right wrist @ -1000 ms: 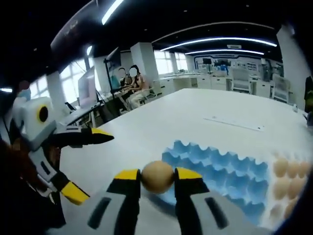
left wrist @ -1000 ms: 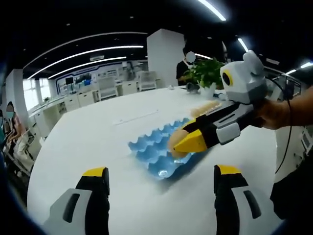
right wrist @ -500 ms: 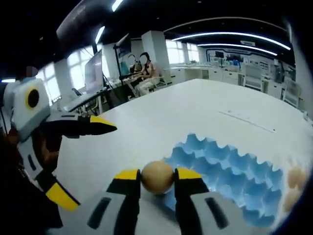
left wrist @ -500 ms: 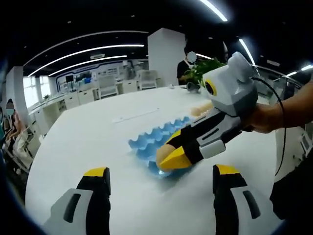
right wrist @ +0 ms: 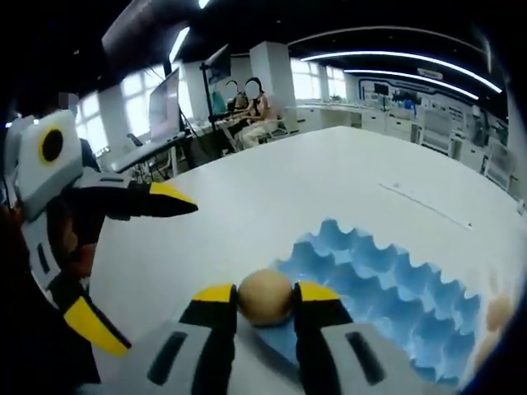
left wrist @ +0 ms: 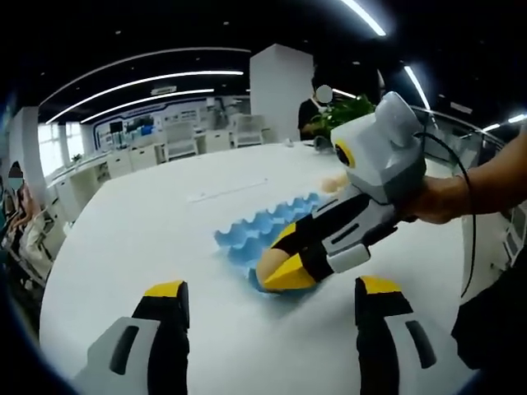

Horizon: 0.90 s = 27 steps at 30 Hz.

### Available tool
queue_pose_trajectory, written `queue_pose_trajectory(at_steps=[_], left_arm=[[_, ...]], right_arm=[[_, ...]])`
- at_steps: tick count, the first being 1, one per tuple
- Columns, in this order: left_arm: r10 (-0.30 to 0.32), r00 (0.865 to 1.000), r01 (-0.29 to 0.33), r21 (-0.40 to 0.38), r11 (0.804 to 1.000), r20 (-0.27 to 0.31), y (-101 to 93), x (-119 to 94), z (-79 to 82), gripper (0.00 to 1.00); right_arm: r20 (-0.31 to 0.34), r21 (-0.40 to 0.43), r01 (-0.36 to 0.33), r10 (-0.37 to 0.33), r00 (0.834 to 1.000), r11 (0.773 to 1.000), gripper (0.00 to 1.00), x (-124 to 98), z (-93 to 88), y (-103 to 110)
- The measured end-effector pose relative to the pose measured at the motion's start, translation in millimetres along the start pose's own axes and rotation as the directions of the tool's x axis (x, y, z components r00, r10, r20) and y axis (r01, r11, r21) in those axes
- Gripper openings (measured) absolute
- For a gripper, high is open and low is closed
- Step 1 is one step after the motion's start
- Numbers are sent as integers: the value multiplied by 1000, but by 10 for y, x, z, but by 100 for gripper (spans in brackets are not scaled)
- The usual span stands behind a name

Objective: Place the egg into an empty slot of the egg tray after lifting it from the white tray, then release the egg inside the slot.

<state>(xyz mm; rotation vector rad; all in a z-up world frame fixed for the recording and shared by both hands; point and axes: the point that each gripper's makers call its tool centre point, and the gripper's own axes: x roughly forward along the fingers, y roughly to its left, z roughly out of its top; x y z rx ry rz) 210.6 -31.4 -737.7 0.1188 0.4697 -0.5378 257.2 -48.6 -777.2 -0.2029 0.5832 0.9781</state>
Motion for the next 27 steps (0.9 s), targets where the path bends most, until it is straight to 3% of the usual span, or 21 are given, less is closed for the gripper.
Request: queue_pose_trajectory(at_steps=[2, 9, 12, 27], left_arm=[[-1, 1000, 1, 1, 1000, -2, -4, 1, -7, 83], [-2, 1000, 2, -4, 1000, -4, 8, -3, -16, 82], [-3, 1000, 3, -5, 1000, -4, 15, -7, -15, 81], [6, 1000, -6, -5, 1000, 7, 33, -7, 16, 81]], right_arm=[[-7, -60, 5, -6, 1000, 998, 27, 14, 0, -12], [-20, -115, -1, -1, 1000, 993, 27, 44, -6, 7], [-41, -191, -2, -6, 999, 982, 27, 53, -25, 23], [-38, -192, -13, 6, 999, 981, 28, 54, -31, 14]])
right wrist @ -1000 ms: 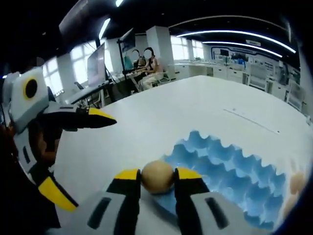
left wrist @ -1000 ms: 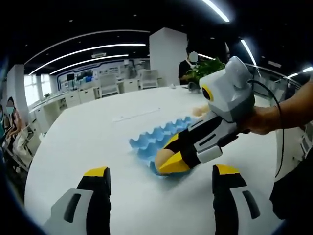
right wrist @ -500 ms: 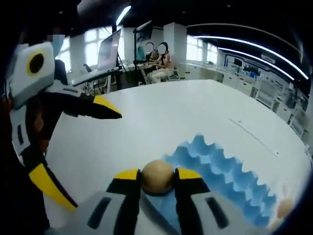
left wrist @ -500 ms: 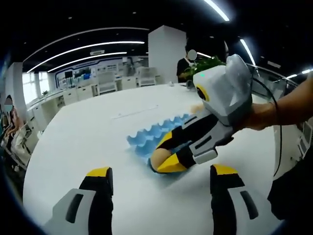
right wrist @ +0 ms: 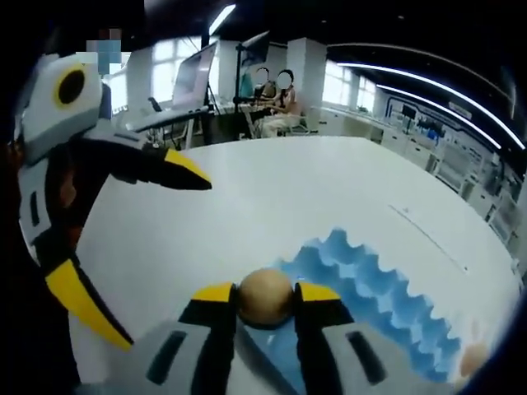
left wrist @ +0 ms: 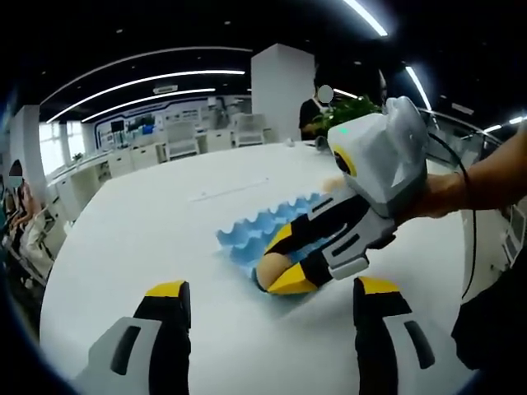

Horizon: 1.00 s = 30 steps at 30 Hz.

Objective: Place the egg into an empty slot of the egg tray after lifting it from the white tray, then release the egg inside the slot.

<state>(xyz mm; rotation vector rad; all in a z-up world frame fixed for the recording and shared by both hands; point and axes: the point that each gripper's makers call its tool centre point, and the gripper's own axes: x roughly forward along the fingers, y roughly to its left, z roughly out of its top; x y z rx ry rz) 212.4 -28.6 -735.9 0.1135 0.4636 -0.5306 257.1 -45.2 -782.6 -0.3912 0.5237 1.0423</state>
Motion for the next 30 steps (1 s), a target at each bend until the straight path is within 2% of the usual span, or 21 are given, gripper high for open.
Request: queue_pose_trajectory(at_steps=[3, 12, 20, 26, 30], left_arm=[[-5, 1000, 5, -2, 1000, -10, -21, 2, -22, 80], [-8, 1000, 8, 2, 1000, -8, -41, -2, -25, 80], [-7, 1000, 7, 8, 1000, -10, -46, 5, -1, 79], [-27, 999, 27, 6, 1000, -26, -60, 52, -20, 78], [-33, 999, 33, 7, 999, -21, -60, 66, 15, 78]], right_arm=[[2, 20, 1, -1, 1000, 1000, 27, -28, -5, -4], [68, 129, 11, -20, 997, 992, 26, -156, -10, -41], [150, 213, 58, -91, 984, 975, 26, -372, 36, -176], [129, 268, 102, -141, 982, 958, 26, -522, -128, -298], [126, 319, 141, -189, 974, 937, 26, -677, -211, -385]])
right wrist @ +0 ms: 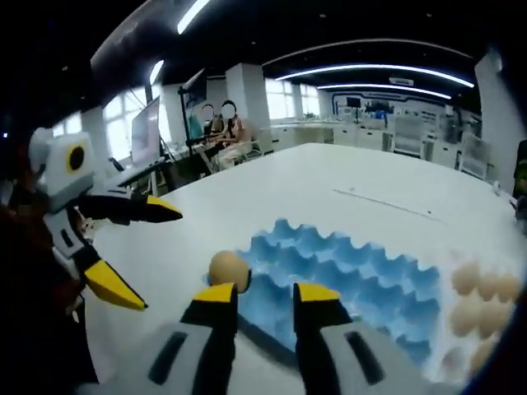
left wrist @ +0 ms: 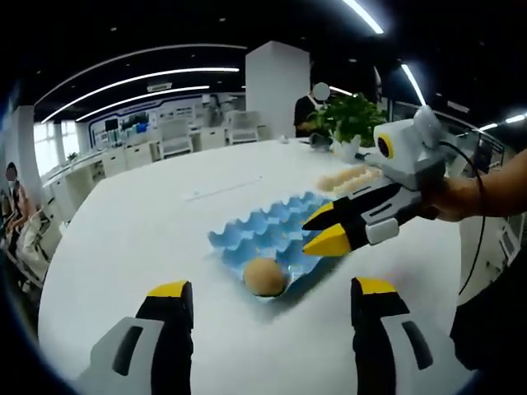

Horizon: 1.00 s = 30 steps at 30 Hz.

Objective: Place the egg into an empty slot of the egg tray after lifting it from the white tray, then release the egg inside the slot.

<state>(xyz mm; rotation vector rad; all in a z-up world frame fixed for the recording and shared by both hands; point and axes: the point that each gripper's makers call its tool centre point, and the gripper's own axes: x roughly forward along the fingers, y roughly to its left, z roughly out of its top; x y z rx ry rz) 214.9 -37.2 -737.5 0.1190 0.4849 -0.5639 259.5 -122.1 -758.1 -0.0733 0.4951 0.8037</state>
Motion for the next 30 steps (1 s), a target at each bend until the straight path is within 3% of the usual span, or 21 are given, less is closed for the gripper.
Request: queue_pose_trajectory(at_steps=[4, 8, 10, 12, 14, 17, 26, 30], left_arm=[[-7, 1000, 7, -6, 1000, 4, 5, 23, 29, 78], [-13, 1000, 13, -15, 1000, 7, 18, 61, 54, 77], [-10, 1000, 10, -12, 1000, 11, 31, 87, 82, 77], [-6, 1000, 6, -17, 1000, 13, 43, 103, 102, 77], [-3, 1000, 3, -24, 1000, 20, 48, 117, 127, 77], [1, 1000, 0, -38, 999, 25, 47, 140, 154, 76], [15, 1000, -13, -62, 998, 21, -18, 190, 158, 73], [38, 999, -35, -68, 997, 33, -34, 180, 188, 73]], right_arm=[[16, 31, 60, -60, 998, 998, 26, -145, -26, -156], [22, 57, 158, -160, 987, 986, 26, -349, -86, -439], [20, 90, 265, -268, 963, 960, 25, -573, -154, -737], [45, 153, 318, -328, 943, 935, 25, -729, -160, -913], [43, 193, 401, -416, 909, 896, 25, -957, -210, -1167], [33, 179, 504, -517, 855, 845, 27, -1199, -291, -1464], [3, 216, 566, -580, 814, 795, 26, -1438, -461, -1835], [-6, 220, 556, -569, 822, 802, 27, -1430, -509, -1897]])
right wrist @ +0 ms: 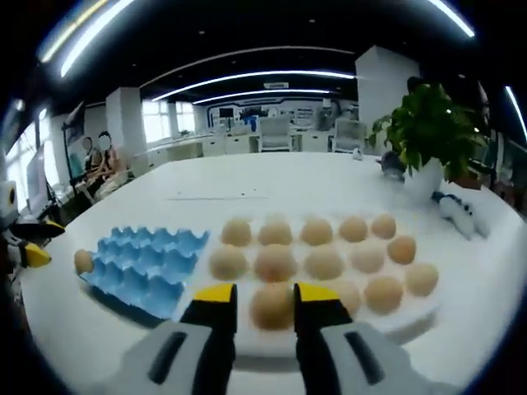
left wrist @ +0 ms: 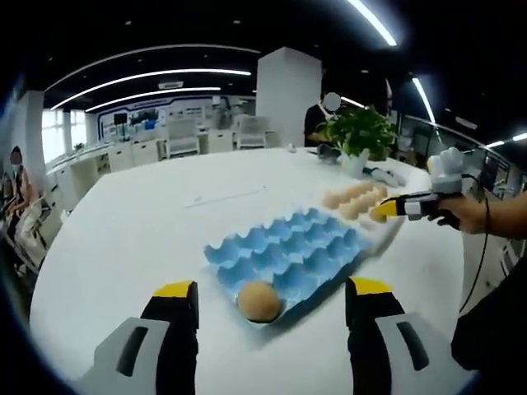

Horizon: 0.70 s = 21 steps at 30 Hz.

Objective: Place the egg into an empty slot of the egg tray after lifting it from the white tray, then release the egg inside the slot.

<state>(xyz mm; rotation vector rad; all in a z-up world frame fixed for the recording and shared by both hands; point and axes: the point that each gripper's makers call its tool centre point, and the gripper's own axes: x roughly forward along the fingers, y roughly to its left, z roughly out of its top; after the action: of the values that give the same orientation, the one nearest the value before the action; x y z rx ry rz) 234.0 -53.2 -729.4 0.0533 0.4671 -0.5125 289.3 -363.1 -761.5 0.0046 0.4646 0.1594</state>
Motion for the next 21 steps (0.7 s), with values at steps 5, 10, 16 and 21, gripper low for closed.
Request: queue_pose_trajectory(at_steps=[5, 10, 16, 21], left_arm=[[51, 999, -52, 18, 999, 17, 72, -16, 32, 84], [64, 998, -64, -2, 998, 6, 92, -39, 18, 81], [57, 998, -57, -18, 998, -4, 84, -33, -12, 77], [69, 998, -69, -5, 998, 4, 109, -29, 2, 80]], right_arm=[[-21, -17, -30, 30, 999, 999, 27, 76, -31, 5], [-84, -60, -34, 29, 996, 998, 31, 139, -144, -5], [-106, -94, -30, 20, 994, 995, 29, 144, -185, -21], [-97, -85, -23, 15, 995, 996, 27, 146, -185, -46]])
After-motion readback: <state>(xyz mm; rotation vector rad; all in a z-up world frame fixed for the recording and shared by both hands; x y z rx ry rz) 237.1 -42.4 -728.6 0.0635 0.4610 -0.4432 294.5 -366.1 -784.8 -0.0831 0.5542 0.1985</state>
